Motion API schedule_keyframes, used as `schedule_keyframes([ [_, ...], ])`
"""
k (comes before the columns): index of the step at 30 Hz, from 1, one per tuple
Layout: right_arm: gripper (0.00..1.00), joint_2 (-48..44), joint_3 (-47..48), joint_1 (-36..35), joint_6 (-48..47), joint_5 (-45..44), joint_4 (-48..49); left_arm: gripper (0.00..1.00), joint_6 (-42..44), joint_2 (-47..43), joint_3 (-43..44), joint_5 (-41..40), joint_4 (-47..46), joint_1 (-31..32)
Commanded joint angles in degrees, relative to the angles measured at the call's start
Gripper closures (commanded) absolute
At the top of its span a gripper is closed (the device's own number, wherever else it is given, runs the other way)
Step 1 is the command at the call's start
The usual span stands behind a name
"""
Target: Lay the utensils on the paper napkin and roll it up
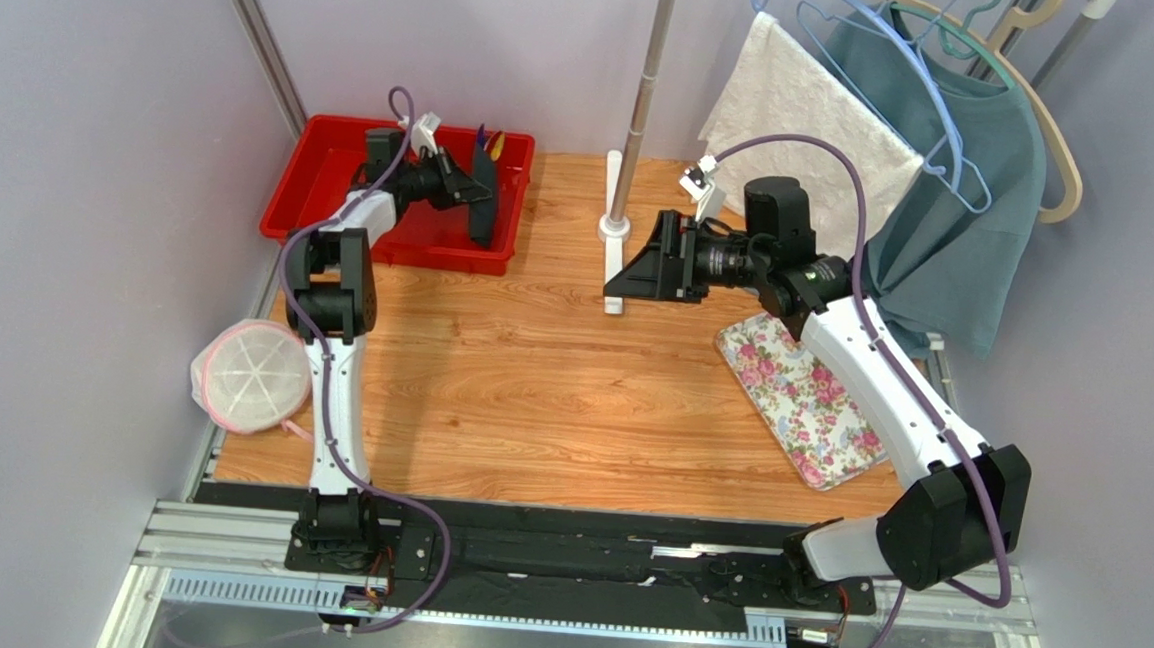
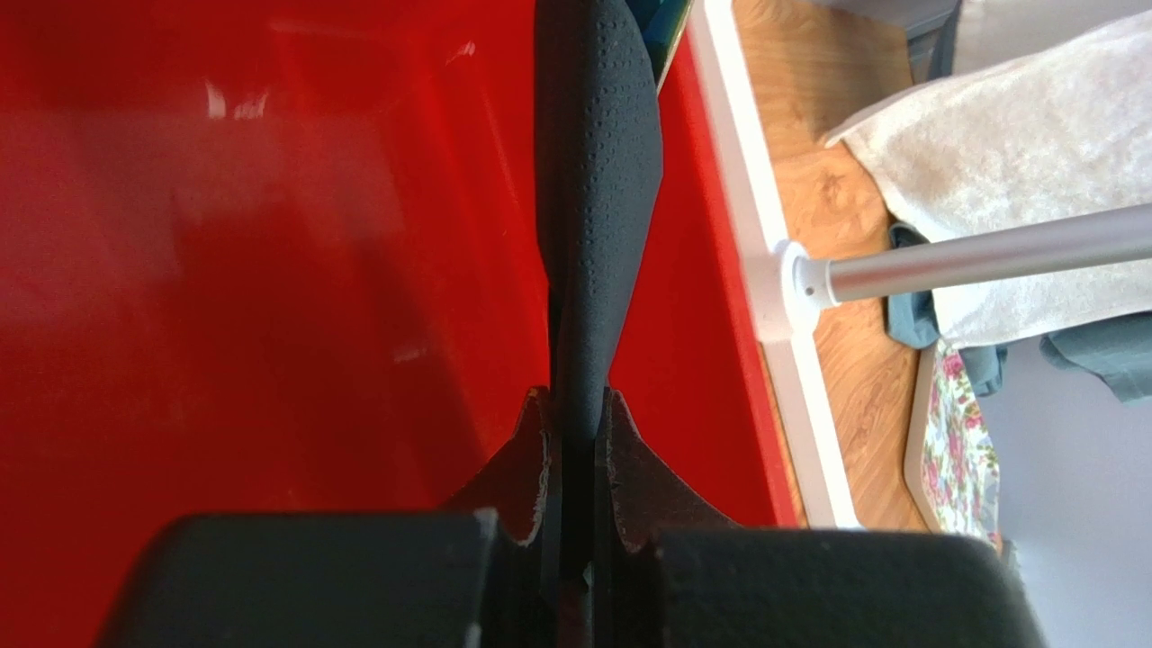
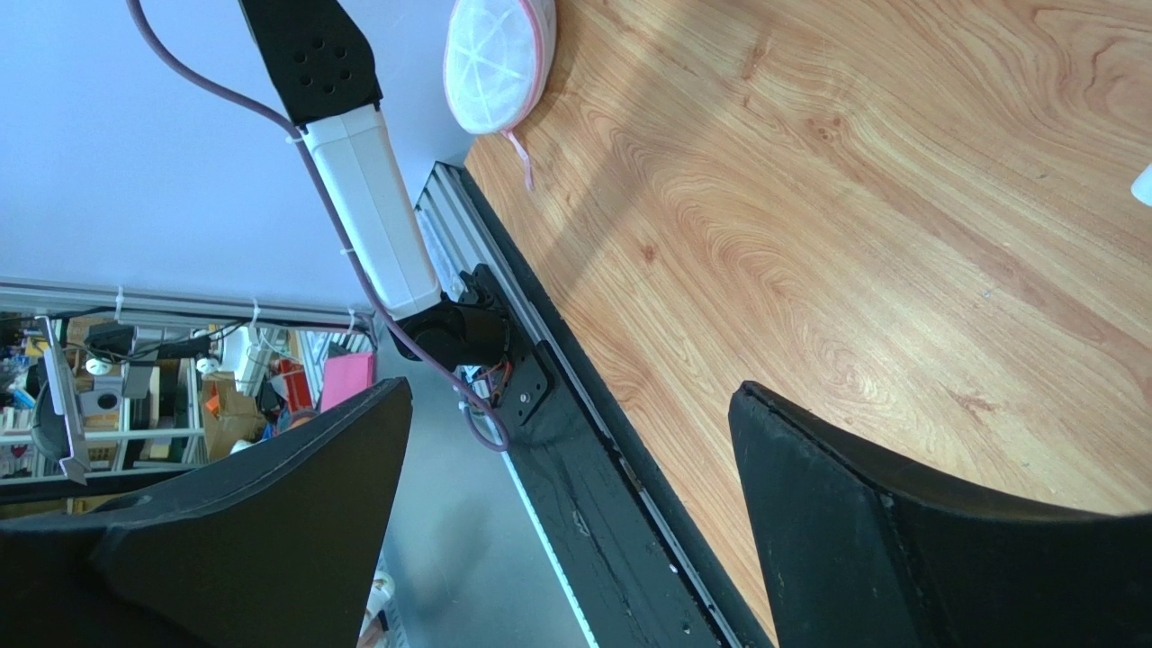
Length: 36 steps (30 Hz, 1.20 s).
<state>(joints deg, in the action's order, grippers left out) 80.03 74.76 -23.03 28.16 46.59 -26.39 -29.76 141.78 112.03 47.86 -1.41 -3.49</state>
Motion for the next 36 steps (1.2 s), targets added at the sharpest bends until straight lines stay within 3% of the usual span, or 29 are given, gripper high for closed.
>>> schedule_keyframes([
  [1,0.08,-0.05,-0.05,0.44,-0.83,0.78,0.9,1.0,-0.56,0.6,3.02,2.06,2.63,0.41],
  [8,0.08,0.48,-0.32,0.35,-0.13,1.05,1.61,1.0,-0.65,2.01,3.28,3.82,5.89,0.94],
  [22,0.08,1.53,0.47,0.44,0.23,1.49,2.75,1.0,-3.29,8.16,11.72,4.96,12.13,1.46],
  [31,0.08,2.32,1.17,0.44,0.31,1.31,2.22,1.0,-1.44,9.57,15.24,0.5,18.45,2.17],
  [36,0.08,2.85,2.49,0.53,-0.21,0.7,1.61,0.94,-1.53,9.66,15.5,-0.83,19.6,2.17],
])
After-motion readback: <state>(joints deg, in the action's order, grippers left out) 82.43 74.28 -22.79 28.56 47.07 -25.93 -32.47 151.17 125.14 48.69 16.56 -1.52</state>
